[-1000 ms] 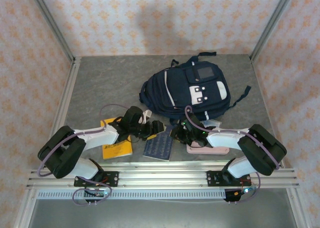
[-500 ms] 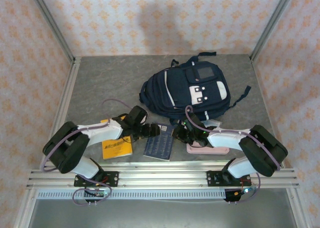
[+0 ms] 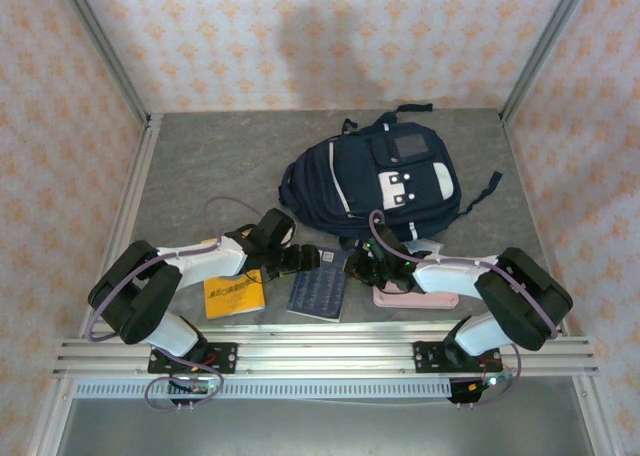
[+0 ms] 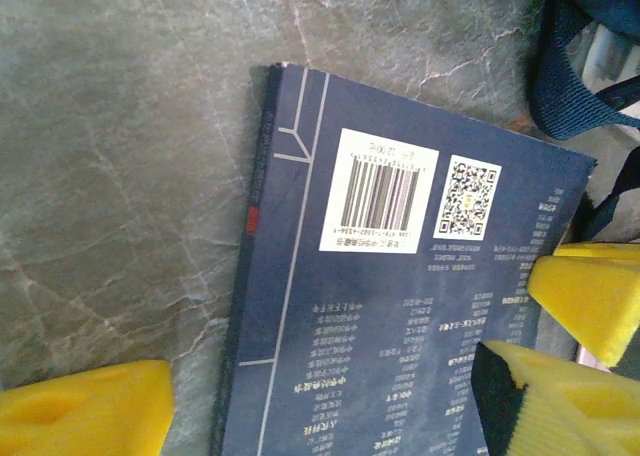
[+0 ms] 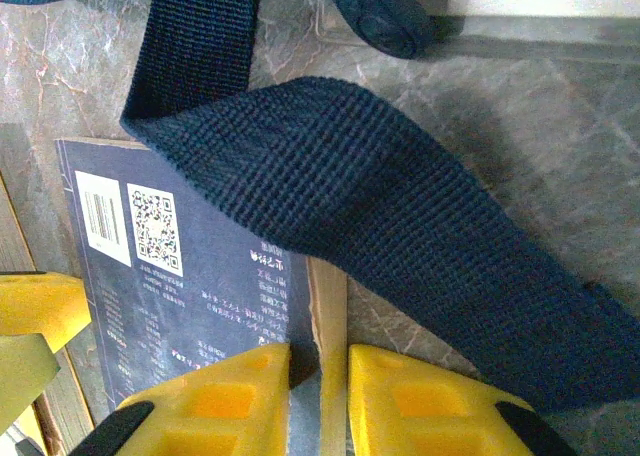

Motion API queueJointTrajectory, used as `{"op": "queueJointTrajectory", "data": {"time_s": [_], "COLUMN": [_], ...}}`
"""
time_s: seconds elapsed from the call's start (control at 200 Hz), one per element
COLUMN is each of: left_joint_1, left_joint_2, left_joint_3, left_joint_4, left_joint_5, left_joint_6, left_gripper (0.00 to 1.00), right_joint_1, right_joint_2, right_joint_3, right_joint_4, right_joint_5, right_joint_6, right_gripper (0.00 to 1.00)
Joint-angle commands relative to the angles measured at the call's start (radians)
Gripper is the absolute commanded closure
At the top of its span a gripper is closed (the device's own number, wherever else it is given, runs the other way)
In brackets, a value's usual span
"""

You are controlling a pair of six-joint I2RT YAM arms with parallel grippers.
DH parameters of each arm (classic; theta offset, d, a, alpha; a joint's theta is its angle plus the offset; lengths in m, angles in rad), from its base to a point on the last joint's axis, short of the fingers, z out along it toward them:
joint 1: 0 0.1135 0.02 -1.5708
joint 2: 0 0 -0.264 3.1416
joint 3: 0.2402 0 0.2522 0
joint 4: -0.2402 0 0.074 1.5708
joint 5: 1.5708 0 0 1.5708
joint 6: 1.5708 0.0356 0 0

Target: Pack the student bag

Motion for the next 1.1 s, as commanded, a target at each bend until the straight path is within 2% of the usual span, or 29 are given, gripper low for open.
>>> {"op": "queueJointTrajectory", "data": {"time_s": [0.0,0.325,0.525,0.806,1.096], "left_joint_1": [-0.08,-0.096,-0.097,-0.097,-0.096], "left_joint_2": [0.036,0.012,-0.079,-0.212,-0.263], "left_joint_3": [-0.011,-0.037,-0.096,-0.154,-0.204], "left_joint_4": [0.219,0.312,0.44,0.477,0.507], "left_joint_5": [0.196,0.223,0.224,0.188,0.148], "left_joint_6": [-0.047,-0.131,-0.232,-0.289,-0.31], "left_gripper": [0.2,0.19,0.19,0.19,0.2], "right_joint_1": [0.012,0.012,0.009,-0.002,-0.006], "right_joint_2": [0.073,0.065,0.046,0.022,0.02], "right_joint_3": [0.003,-0.013,-0.029,-0.052,-0.057], "right_joint_4": [0.021,0.036,0.038,0.042,0.041], "right_joint_5": [0.032,0.042,0.064,0.098,0.11], "right_joint_6": [0.008,0.018,0.029,0.042,0.048], "right_gripper": [0.79,0.79,0.8,0.82,0.82]}}
